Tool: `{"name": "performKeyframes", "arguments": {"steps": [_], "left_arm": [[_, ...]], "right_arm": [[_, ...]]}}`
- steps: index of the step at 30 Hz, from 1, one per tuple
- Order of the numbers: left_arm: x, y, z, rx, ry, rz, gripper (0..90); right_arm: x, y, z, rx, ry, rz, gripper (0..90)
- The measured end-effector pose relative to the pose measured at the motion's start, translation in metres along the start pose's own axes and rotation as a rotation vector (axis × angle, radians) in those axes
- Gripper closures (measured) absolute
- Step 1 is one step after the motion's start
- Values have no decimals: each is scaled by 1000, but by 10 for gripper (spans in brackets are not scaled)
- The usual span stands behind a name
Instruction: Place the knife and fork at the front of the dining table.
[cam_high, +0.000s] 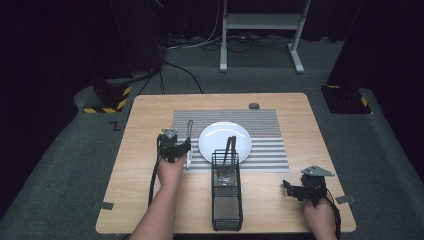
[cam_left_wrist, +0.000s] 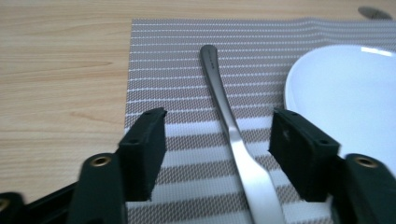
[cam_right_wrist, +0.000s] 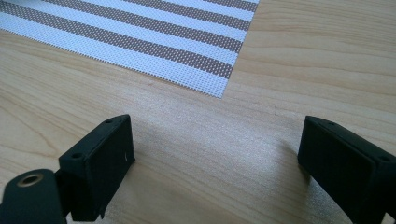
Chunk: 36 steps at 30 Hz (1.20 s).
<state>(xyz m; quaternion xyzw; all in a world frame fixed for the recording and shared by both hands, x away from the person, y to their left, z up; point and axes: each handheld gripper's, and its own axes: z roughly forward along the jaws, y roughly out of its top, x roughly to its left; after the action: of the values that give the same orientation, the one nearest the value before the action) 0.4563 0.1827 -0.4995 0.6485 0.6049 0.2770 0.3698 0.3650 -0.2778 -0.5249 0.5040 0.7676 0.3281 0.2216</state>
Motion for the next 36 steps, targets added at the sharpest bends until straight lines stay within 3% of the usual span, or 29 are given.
{"name": "performKeyframes", "arguments": {"steps": [1,4,7,10,11,13,21,24,25,29,33,36], "left_arm": [[0,-2,-4,2,6,14,329],[3,-9,-13,57,-22,19,183],[5,-14,-22,57,-31,38,145],[9,-24,-35,115,-50,40,116],[9,-24,-35,115,-50,40,110],[11,-34,-48,115,-40,77,108],[24,-60,-74,126,-33,117,135],[34,-75,-78,171,-55,89,86],[40,-83,-82,175,-43,89,86],[48,-92,-90,171,-16,93,76],[51,-95,-92,156,-16,89,65],[47,-97,-92,159,8,108,53]], "right_arm": [[0,0,0,0,0,0,103],[0,0,0,0,0,1,103],[0,0,0,0,0,1,104],[0,0,0,0,-1,0,103],[0,0,0,0,-1,0,103],[0,0,0,1,-1,2,103],[1,0,-1,3,-5,5,104],[1,0,-1,3,-5,5,104],[1,0,-1,3,-5,5,104],[1,0,-1,3,-5,5,104],[1,0,-1,0,-10,4,105],[1,0,-1,0,-8,1,113]]}}
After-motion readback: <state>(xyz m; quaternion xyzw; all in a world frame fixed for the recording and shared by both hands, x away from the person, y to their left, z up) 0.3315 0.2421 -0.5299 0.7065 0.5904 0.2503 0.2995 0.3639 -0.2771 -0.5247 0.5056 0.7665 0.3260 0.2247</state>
